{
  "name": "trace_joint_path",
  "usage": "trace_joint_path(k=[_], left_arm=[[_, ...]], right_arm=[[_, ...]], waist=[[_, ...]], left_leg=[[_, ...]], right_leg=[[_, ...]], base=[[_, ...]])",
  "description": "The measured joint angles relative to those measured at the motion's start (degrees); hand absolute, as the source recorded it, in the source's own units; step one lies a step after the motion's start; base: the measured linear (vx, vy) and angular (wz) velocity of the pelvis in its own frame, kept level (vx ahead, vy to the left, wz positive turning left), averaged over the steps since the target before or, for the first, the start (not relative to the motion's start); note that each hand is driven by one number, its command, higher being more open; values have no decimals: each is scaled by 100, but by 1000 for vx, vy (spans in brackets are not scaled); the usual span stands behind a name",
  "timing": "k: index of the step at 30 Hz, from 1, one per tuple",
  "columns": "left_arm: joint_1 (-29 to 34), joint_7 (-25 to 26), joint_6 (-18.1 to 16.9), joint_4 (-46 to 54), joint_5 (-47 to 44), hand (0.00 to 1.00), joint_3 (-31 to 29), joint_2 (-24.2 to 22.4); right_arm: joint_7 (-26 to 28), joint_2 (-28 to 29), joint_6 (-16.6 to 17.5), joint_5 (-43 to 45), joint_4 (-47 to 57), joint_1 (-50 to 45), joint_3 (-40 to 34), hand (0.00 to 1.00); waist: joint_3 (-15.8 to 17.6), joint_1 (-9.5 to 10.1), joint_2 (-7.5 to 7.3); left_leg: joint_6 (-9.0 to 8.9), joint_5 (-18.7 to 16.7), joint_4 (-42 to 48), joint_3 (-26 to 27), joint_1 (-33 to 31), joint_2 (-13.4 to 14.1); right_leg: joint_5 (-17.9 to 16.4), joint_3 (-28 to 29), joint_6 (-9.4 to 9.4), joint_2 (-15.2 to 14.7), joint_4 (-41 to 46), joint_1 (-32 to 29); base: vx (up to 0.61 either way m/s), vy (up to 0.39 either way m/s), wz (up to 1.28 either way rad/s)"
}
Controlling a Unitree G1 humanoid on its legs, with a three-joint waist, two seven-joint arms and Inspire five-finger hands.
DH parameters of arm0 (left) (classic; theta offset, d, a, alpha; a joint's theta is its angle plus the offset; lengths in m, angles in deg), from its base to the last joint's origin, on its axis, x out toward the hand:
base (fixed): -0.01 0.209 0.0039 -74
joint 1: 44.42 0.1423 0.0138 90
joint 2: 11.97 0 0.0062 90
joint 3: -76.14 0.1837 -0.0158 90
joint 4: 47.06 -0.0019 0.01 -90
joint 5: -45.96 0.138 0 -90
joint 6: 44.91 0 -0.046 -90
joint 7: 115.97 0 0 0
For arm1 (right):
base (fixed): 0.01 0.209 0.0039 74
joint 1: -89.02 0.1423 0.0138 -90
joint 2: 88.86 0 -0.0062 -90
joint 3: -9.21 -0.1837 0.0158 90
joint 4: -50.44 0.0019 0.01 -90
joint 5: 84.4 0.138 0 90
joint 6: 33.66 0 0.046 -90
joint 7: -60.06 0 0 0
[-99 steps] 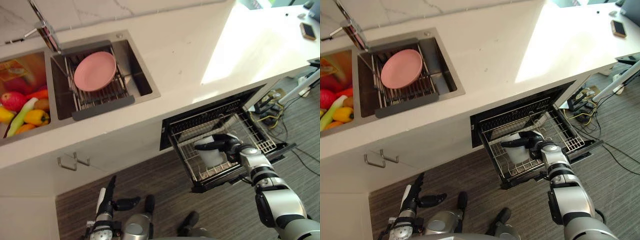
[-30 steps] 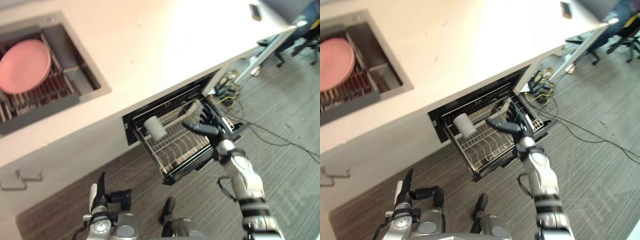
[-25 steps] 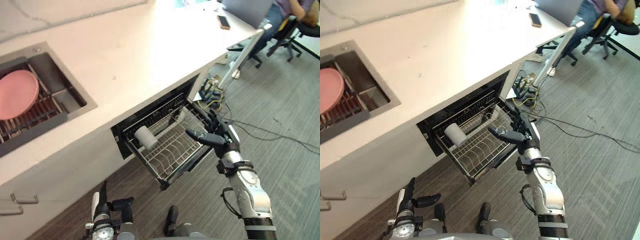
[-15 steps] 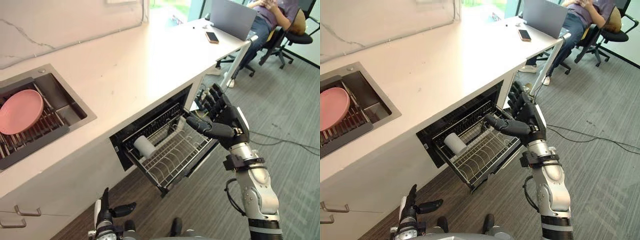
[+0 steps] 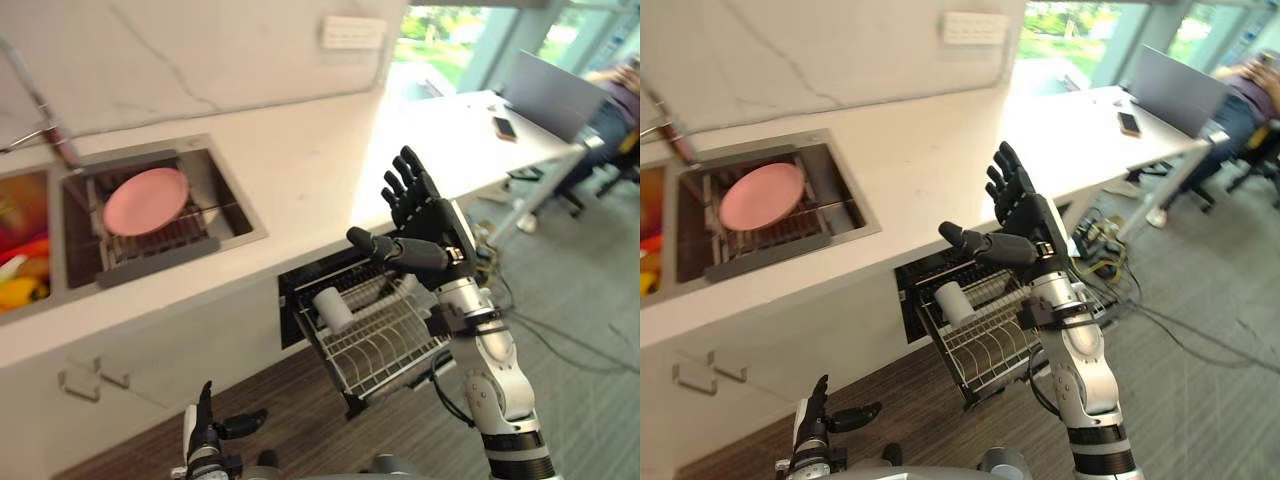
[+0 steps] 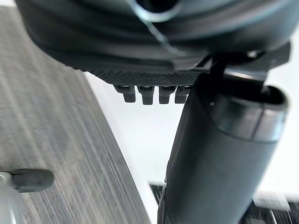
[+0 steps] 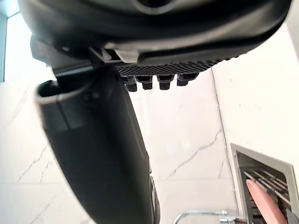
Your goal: Walk over to the sink, pick up the cup, carry it to the dishwasher, place the cup inside the dishwasher, then close the dishwasher door
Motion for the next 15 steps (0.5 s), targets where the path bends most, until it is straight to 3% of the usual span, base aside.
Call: trace_joint_path(k=[1, 2, 3, 5, 7, 8, 9, 10, 11, 12, 15], left_arm=[[-34, 1, 31, 7, 4, 100, -18, 12], [-31, -1, 46, 94, 29, 100, -29, -9], [30, 1, 30, 199, 119, 100, -34, -52], [164, 11, -10, 344, 233, 100, -93, -115], [412, -25, -129, 518, 316, 100, -93, -69], [467, -91, -168, 537, 463, 100, -108, -44], [523, -98, -179, 538, 544, 100, -106, -45], [665, -98, -205, 540, 700, 100, -104, -58], [774, -100, -205, 542, 785, 100, -87, -85], [817, -110, -204, 542, 802, 100, -81, -109], [844, -150, -201, 538, 871, 100, -57, -296]], right_arm=[[-5, -6, 27, 0, -2, -9, -59, 100], [-27, -2, 29, 1, -38, 18, -178, 100], [-50, -3, 29, -1, -83, 4, -359, 100], [-153, 9, 2, -9, -176, -52, -680, 100], [-225, 36, 4, -8, -176, -94, -929, 100], [-190, 60, 62, -1, -166, -183, -1226, 100], [-191, 78, 75, 3, -168, -260, -1337, 100], [-195, 93, 99, 4, -167, -395, -1533, 100], [-196, 89, 161, 5, -166, -453, -1691, 100], [-196, 89, 181, 6, -163, -452, -1761, 100], [-236, 41, 224, -3, -148, -413, -1990, 100]], waist=[[-26, 55, -33], [27, 194, 93], [89, 173, 242], [110, 216, 404], [81, 211, 420], [79, 148, 486], [60, 149, 497], [39, 123, 488], [-7, 56, 564], [-37, 11, 613], [-221, -54, 912]], left_leg=[[-24, -18, 93, -98, -62, -50], [-68, -50, 300, -167, -216, -50], [-56, -65, 544, -124, -383, -43], [-47, -62, 694, 196, -501, 78], [-270, 227, 336, 278, -469, 154], [110, -217, 1216, 948, -701, 274], [199, -475, 1648, 1192, -728, 334], [154, -787, 2117, 1483, -589, 449], [38, -926, 2106, 1582, -321, 576], [36, -962, 1986, 1619, -193, 642], [-177, -955, 485, 1848, 380, 816]], right_leg=[[-70, -34, 46, -37, -111, 103], [-75, -163, 56, -13, -395, 272], [-13, -467, 5, 21, -566, 441], [5, -765, -79, 146, -553, 541], [72, -994, -208, 116, -671, 500], [89, -1220, -230, 76, -667, 458], [106, -1276, -238, 47, -670, 465], [142, -1367, -217, -14, -704, 487], [209, -1453, -180, -50, -778, 492], [252, -1491, -161, -64, -814, 476], [492, -1688, 28, -38, -979, 283]], base=[[99, -205, 133], [11, -112, 100], [-33, -85, 104], [-97, -76, 89], [-151, -79, 62], [-151, -48, 58], [-165, -71, 65], [-88, -19, 47], [-93, 33, 45], [-58, 77, 40], [-99, 198, 35]])
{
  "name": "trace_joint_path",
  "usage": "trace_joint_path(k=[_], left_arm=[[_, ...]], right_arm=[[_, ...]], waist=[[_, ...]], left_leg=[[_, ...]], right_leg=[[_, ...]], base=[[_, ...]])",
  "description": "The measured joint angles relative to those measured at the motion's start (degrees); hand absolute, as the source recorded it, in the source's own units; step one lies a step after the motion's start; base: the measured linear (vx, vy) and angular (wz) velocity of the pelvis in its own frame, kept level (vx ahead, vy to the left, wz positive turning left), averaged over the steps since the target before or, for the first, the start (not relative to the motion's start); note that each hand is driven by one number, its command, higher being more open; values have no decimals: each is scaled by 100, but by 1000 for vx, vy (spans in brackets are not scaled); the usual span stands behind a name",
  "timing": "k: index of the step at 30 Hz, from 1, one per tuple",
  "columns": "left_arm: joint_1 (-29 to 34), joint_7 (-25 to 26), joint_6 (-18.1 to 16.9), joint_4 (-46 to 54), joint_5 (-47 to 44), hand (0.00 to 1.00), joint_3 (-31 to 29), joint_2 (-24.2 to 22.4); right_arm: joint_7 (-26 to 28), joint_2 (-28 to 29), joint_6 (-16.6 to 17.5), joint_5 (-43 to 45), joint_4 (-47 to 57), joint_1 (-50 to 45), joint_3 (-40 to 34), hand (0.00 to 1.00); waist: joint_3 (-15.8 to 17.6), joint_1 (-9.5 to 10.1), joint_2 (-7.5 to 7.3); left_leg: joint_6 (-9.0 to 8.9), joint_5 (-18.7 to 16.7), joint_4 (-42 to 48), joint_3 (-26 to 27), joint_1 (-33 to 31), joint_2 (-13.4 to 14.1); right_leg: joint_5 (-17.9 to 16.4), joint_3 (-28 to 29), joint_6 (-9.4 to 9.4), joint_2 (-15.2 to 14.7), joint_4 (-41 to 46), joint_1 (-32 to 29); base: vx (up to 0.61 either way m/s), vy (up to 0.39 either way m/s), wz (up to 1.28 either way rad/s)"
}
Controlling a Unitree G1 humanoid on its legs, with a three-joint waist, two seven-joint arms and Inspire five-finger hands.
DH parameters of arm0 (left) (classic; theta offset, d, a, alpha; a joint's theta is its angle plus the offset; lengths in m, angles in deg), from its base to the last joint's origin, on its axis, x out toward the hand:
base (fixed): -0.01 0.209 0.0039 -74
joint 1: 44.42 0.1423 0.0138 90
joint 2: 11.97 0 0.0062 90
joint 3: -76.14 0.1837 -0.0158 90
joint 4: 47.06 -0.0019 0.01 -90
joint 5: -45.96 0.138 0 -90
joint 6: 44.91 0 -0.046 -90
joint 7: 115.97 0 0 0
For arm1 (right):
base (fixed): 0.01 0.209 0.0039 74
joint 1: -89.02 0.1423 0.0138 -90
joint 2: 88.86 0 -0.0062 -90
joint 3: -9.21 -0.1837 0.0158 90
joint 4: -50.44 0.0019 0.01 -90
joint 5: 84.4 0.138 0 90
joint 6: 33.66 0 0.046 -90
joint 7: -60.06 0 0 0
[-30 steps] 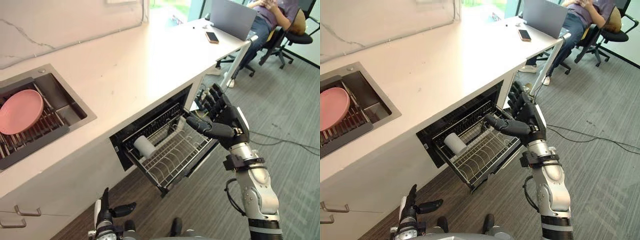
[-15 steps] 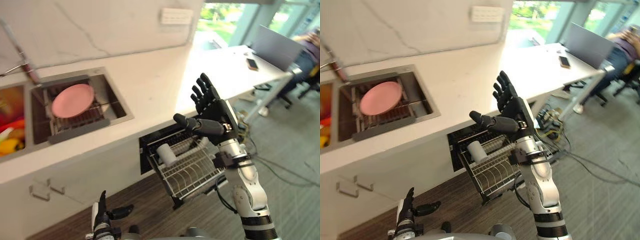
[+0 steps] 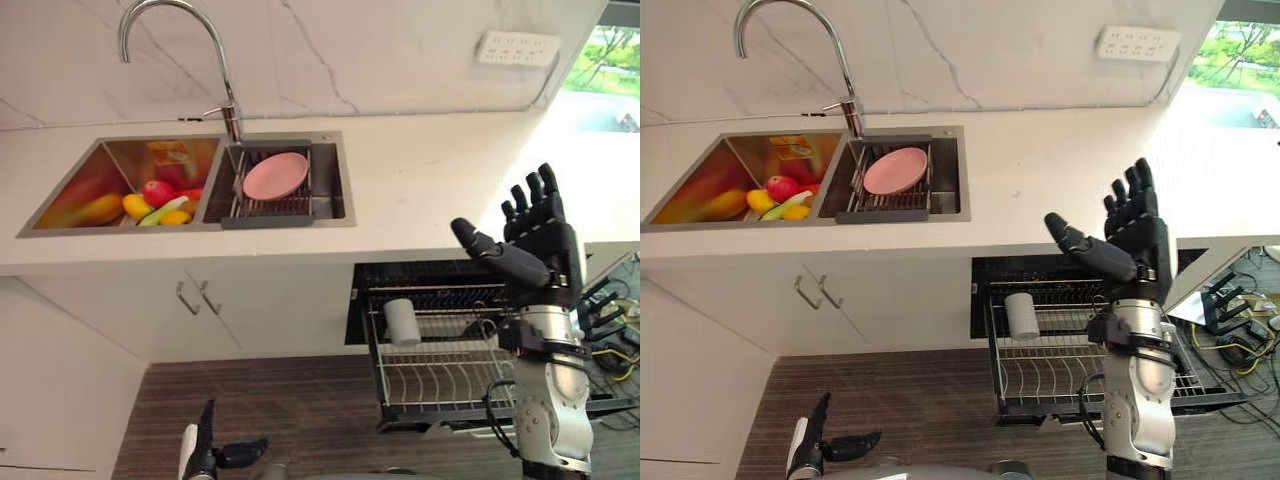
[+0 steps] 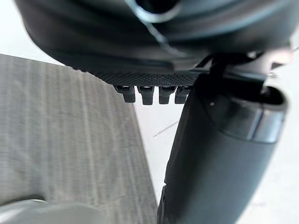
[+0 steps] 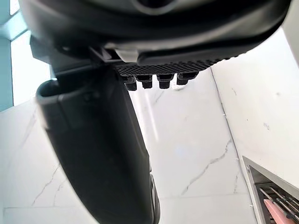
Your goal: Walk over to the sink, pick up the cup, carry it to the dishwasher, place the cup inside the dishwasher, then close the dishwasher door
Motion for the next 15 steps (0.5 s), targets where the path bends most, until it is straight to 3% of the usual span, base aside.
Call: trace_joint_path(k=[2, 4, 7, 8, 15], left_arm=[[-32, -112, -23, -26, 57, 100, 104, 145], [-70, -178, -25, -65, 92, 100, 233, 211], [-89, -205, -32, -162, 88, 100, 276, 228], [-204, -352, -36, -406, -89, 100, 493, 309], [-232, -533, -24, -551, -375, 100, 464, 312]], right_arm=[[-69, 127, -111, -54, 50, 12, 95, 100], [-105, 121, -126, -107, 224, 14, 89, 100], [-129, 121, -127, -114, 312, 24, 84, 100], [62, 121, -286, -271, 123, 24, 81, 100], [97, 121, -285, -276, 123, 23, 79, 100]], waist=[[-80, 7, -212], [-104, -16, -247], [-168, -77, -235], [-273, -146, -171], [-275, -152, -171]], left_leg=[[63, 422, -688, -65, 201, -264], [170, 577, -888, -248, 269, -435], [272, 722, -1092, -424, 312, -599], [209, 811, -1352, -269, 559, -537], [209, 811, -1355, -261, 550, -538]], right_leg=[[247, -41, 118, -168, -330, 85], [326, -102, 155, -281, -488, 221], [331, -61, 149, -407, -538, 287], [370, 318, 212, -311, -622, 367], [374, 339, 219, -299, -650, 363]], base=[[-77, 164, 32], [-42, 131, 47], [-23, 99, 38], [0, 0, 7], [0, 0, 0]])
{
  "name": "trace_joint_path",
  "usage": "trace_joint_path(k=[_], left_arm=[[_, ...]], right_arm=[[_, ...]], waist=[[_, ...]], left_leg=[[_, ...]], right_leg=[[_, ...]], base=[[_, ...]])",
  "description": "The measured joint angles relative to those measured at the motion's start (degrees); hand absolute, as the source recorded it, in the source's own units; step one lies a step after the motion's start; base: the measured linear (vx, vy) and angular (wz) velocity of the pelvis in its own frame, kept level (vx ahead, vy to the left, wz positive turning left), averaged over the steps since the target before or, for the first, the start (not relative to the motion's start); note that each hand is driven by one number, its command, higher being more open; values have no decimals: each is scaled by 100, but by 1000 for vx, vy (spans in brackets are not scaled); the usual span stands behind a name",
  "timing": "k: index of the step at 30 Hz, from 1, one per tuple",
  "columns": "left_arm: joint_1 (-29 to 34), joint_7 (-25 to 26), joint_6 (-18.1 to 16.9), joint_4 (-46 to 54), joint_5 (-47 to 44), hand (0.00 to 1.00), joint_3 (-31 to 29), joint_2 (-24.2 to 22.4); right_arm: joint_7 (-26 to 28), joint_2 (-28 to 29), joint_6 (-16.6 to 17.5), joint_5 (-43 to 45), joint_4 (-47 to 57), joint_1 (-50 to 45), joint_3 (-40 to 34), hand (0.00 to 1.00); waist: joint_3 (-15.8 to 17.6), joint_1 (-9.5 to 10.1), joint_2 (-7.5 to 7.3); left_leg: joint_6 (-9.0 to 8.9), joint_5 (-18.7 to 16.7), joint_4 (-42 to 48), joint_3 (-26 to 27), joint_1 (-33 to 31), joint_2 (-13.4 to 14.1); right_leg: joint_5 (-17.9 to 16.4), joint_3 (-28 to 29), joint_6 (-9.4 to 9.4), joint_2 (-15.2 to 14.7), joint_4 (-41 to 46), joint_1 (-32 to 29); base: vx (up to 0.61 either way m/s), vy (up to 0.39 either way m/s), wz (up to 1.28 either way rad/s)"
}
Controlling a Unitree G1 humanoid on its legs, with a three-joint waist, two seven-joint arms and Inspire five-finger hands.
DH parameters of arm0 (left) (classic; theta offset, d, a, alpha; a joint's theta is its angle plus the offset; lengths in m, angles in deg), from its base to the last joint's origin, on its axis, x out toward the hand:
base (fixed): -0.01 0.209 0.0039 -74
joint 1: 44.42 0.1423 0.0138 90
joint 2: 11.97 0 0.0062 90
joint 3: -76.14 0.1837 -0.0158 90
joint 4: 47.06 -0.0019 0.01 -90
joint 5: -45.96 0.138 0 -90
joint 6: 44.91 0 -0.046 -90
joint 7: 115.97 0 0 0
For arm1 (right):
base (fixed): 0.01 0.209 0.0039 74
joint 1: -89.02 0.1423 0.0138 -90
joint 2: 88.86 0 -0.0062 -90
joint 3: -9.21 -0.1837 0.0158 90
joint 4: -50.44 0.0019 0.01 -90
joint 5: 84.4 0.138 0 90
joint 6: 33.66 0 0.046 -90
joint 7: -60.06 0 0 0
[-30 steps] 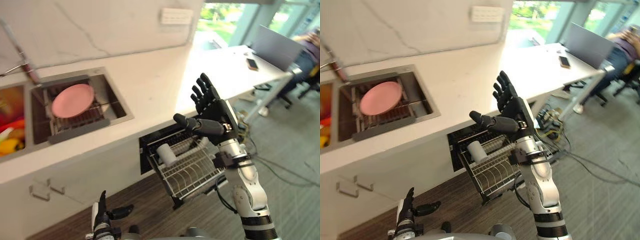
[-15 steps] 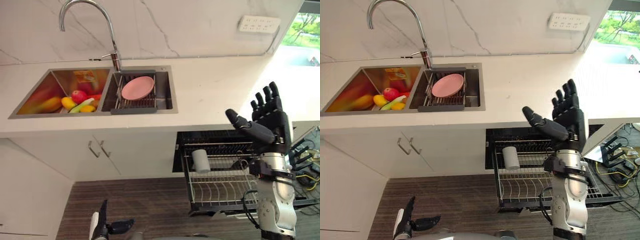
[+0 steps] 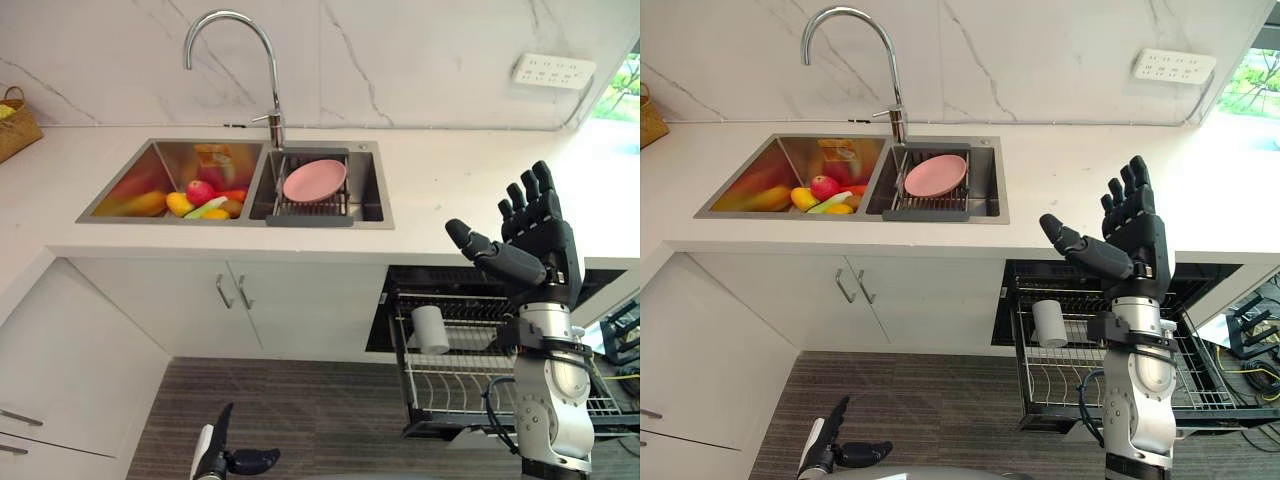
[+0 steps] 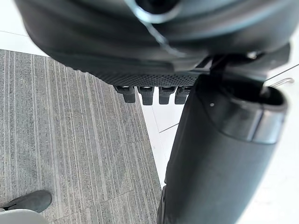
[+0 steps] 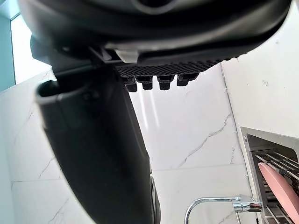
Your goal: Walk over to the sink, pick up the cup, carry it to the dishwasher, place the cup inside the dishwasher, then close the dishwasher door
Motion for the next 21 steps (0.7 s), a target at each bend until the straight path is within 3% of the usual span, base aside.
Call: trace_joint_path(k=[6, 7, 10, 12, 13, 15, 17, 18, 19, 21], left_arm=[[-126, -670, 478, -358, -851, 100, -348, -21], [-143, -789, 595, -445, -1078, 100, -530, -49], [-193, -899, 862, -804, -1639, 100, -1169, -255], [-165, -948, 934, -805, -1809, 100, -1526, -358], [-133, -940, 934, -794, -1971, 100, -1828, -486], [-89, -939, 924, -722, -1996, 100, -1864, -514], [-32, -949, 861, -701, -1851, 100, -2027, -562], [10, -947, 799, -698, -1809, 100, -2072, -588], [57, -937, 723, -715, -1767, 100, -2131, -589], [44, -930, 683, -704, -1767, 100, -2125, -524]], right_arm=[[254, 4, 10, -64, 4, -7, -13, 100], [325, 29, 15, -126, 19, -44, -9, 100], [476, 40, 59, -183, 356, -396, 22, 100], [485, 46, 117, -245, 419, -526, -2, 100], [459, 59, 147, -263, 462, -521, -40, 100], [425, 84, 181, -262, 461, -496, -107, 100], [364, 105, 192, -272, 456, -392, -76, 100], [365, 103, 202, -272, 452, -342, -36, 100], [364, 135, 243, -272, 411, -253, 21, 100], [366, 119, 258, -274, 404, -165, 135, 100]], waist=[[2, -31, -3], [14, -25, -13], [162, -5, 185], [261, -31, 66], [287, 17, 55], [293, 47, 43], [312, 111, 46], [325, 122, 66], [370, 133, 16], [428, 199, 8]], left_leg=[[-29, -36, 77, 38, -12, 13], [-30, -319, 566, 45, -200, 40], [-156, -1319, 2612, 85, -831, 378], [-290, -1210, 3779, 420, -1367, 548], [-284, -1397, 3769, 533, -1568, 554], [-256, -1365, 3059, 468, -1670, 490], [-403, -451, 1993, -21, -1665, 328], [-521, -232, 1975, -86, -1630, 304], [-265, -322, 2208, -57, -1585, 201], [-199, -854, 2908, 165, -1717, 227]], right_leg=[[-13, 271, -5, 74, -8, -18], [-208, 415, -34, 106, 158, -57], [-944, 802, -195, 416, 1091, -149], [-1091, 734, -283, 341, 1299, -119], [-1110, 719, -286, 224, 1292, -43], [-1173, 692, -228, 87, 1290, 24], [-1321, 820, -121, -105, 1277, 180], [-1357, 894, -87, -127, 1266, 199], [-1428, 1078, -35, -187, 1249, 260], [-1507, 1358, -34, -197, 1266, 302]], base=[[-1, -3, -4], [-24, -42, 1], [-18, -81, 15], [8, -66, 26], [25, -38, 11], [74, 30, 11], [146, 168, -14], [177, 237, -46], [158, 192, -41], [226, 234, -60]])
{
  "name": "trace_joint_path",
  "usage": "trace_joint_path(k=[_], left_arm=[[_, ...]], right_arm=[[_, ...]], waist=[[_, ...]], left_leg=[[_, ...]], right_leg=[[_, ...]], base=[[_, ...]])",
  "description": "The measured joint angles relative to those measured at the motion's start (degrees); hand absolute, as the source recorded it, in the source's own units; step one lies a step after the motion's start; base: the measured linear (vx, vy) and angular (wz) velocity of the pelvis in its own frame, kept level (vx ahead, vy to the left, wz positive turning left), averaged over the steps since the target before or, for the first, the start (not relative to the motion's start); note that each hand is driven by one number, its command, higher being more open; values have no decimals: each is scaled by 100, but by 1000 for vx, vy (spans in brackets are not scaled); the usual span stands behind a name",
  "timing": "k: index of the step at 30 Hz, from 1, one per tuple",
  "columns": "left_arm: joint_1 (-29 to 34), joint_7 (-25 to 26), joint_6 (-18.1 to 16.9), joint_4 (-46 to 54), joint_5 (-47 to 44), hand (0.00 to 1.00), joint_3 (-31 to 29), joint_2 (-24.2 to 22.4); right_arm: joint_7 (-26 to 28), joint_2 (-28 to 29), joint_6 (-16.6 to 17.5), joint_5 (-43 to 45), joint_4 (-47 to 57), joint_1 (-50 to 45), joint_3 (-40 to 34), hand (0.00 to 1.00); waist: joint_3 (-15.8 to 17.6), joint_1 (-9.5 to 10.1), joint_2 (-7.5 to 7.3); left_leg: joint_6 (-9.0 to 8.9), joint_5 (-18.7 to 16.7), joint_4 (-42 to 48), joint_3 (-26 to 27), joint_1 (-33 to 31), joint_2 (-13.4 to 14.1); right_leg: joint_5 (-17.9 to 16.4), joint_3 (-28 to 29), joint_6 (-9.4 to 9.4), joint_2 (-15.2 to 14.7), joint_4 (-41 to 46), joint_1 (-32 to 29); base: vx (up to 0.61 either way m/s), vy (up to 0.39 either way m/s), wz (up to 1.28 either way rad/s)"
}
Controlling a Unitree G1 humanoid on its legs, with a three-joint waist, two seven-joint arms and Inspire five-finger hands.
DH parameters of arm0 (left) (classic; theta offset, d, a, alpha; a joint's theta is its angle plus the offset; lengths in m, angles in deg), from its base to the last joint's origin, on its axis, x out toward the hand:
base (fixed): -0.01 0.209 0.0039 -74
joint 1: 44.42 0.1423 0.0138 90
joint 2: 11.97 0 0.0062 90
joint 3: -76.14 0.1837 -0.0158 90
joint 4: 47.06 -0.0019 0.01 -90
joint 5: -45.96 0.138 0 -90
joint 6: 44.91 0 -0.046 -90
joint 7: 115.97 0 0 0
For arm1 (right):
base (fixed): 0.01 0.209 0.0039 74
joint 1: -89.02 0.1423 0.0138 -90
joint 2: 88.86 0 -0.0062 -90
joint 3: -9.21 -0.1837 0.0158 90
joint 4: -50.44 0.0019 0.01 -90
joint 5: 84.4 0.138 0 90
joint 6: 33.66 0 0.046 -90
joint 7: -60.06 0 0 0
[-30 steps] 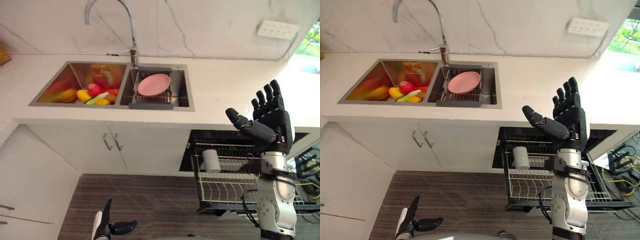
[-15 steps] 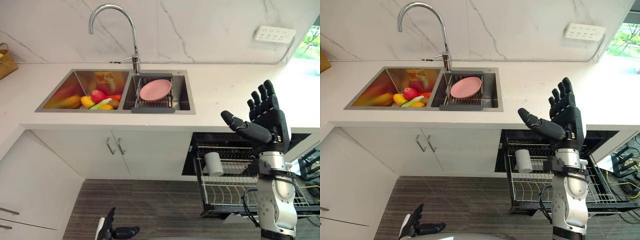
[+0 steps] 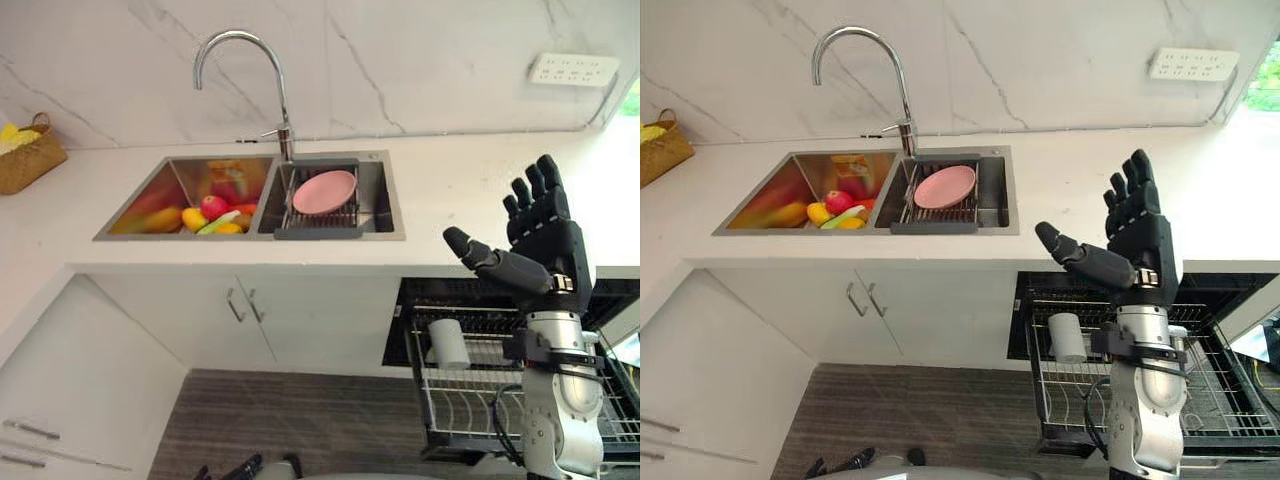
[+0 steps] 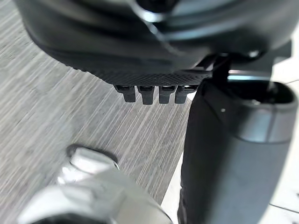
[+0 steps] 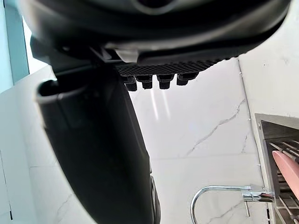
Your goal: Walk over to the sink, pick up the cup, carry it to the dishwasher, place the cup inside the dishwasher, then close the dishwasher door
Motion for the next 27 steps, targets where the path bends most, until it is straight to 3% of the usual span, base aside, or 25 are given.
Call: trace_joint_path(k=[1, 5, 6, 8, 9, 11, 12, 13, 14, 15, 16, 17, 18, 20, 22, 27], left_arm=[[-27, -8, 39, -1, 0, 100, -18, 50], [-149, -67, 341, -27, 150, 100, -114, 156], [-135, -135, 431, -50, 154, 100, -104, 182], [-70, -149, 510, -47, 144, 100, -53, 188], [-23, -140, 575, -6, 133, 100, 144, 244], [-84, -139, 633, 9, 131, 100, 275, 343], [-219, -138, 640, 23, 134, 100, 289, 392], [-318, -138, 640, 27, 147, 100, 295, 403], [-342, -138, 640, 27, 155, 100, 300, 413], [-331, -133, 623, 26, 211, 100, 351, 433], [-360, -135, 613, -24, 275, 100, 368, 400], [-388, -108, 619, -17, 378, 100, 421, 263], [-384, -115, 557, 47, 381, 100, 521, 266], [-406, -85, 536, 162, 382, 100, 566, 253], [-428, 2, 548, 179, 430, 100, 566, 255], [-502, 197, 585, 132, 630, 100, 573, 213]], right_arm=[[1, 2, 15, 2, -2, -1, 102, 100], [108, 105, 14, 1, 2, -104, 162, 100], [92, 155, 14, -9, 3, -105, 261, 100], [98, 155, 18, -18, 6, -105, 390, 100], [112, 155, 31, -18, 8, -105, 496, 100], [140, 151, 62, -18, 8, -83, 554, 100], [161, 150, 80, -18, 8, -50, 558, 100], [191, 143, 87, -18, 5, -51, 598, 100], [209, 132, 88, -18, 2, -60, 639, 100], [238, 120, 107, -17, -3, -93, 743, 100], [258, 86, 160, -14, -28, -103, 779, 100], [299, 0, 200, -14, -86, -170, 791, 100], [297, 7, 203, -8, -112, -235, 790, 100], [296, -32, 225, 10, -181, -248, 732, 100], [305, -73, 232, 15, -240, -244, 724, 100], [399, -126, 243, 26, -198, -124, 734, 100]], waist=[[-6, 15, -41], [-27, -42, -245], [11, -28, -315], [14, -30, -314], [12, -55, -291], [-12, -138, -250], [-9, -135, -246], [-3, -140, -237], [-5, -147, -243], [-54, -175, -334], [-51, -210, -369], [-47, -200, -178], [-67, -152, -124], [-61, -178, -122], [-85, -124, -129], [-77, -117, -39]], left_leg=[[75, -301, 328, 113, -53, -3], [286, -606, 177, 398, 294, -298], [354, -589, -257, 619, 745, -370], [450, -529, -581, 759, 1103, -373], [455, -516, -841, 838, 1390, -342], [445, -511, -1043, 822, 1557, -218], [440, -509, -1110, 769, 1603, -100], [436, -512, -1121, 737, 1665, -13], [430, -515, -1120, 723, 1723, 8], [344, -566, -1048, 663, 1859, -57], [244, -640, -934, 592, 1924, -80], [195, -770, -692, 384, 1919, 131], [155, -832, -870, 140, 1919, 116], [178, -754, -1375, -50, 1811, 90], [100, -424, -1493, -117, 1845, 87], [131, -272, -1517, -162, 1961, 9]], right_leg=[[-37, 180, 41, -47, 32, 27], [18, 483, 106, -292, 923, -279], [334, 477, 191, -318, 1948, -758], [642, 424, 172, -311, 2550, -1020], [724, 349, 182, -225, 3010, -1225], [436, 55, 92, 75, 3375, -1669], [216, -281, -37, 302, 3325, -2046], [120, -642, -214, 443, 2948, -2305], [132, -800, -273, 497, 2601, -2364], [680, -1017, -448, 575, 1533, -2288], [957, -993, -515, 595, 1279, -2213], [1016, -1032, -586, 767, 1036, -1910], [1043, -980, -619, 884, 768, -1707], [1045, -968, -622, 971, 572, -1512], [1063, -890, -594, 1046, 379, -1356], [1511, -957, -417, 994, -766, -651]], base=[[252, 261, -59], [251, 191, -31], [316, 161, -55], [261, 106, -53], [315, 67, -31], [303, 5, -14], [287, -83, -12], [293, -101, -14], [326, -127, -12], [370, -139, -7], [402, -132, -9], [372, -109, -22], [276, -93, -27], [189, -86, -21], [128, -16, -19], [93, 74, 7]])
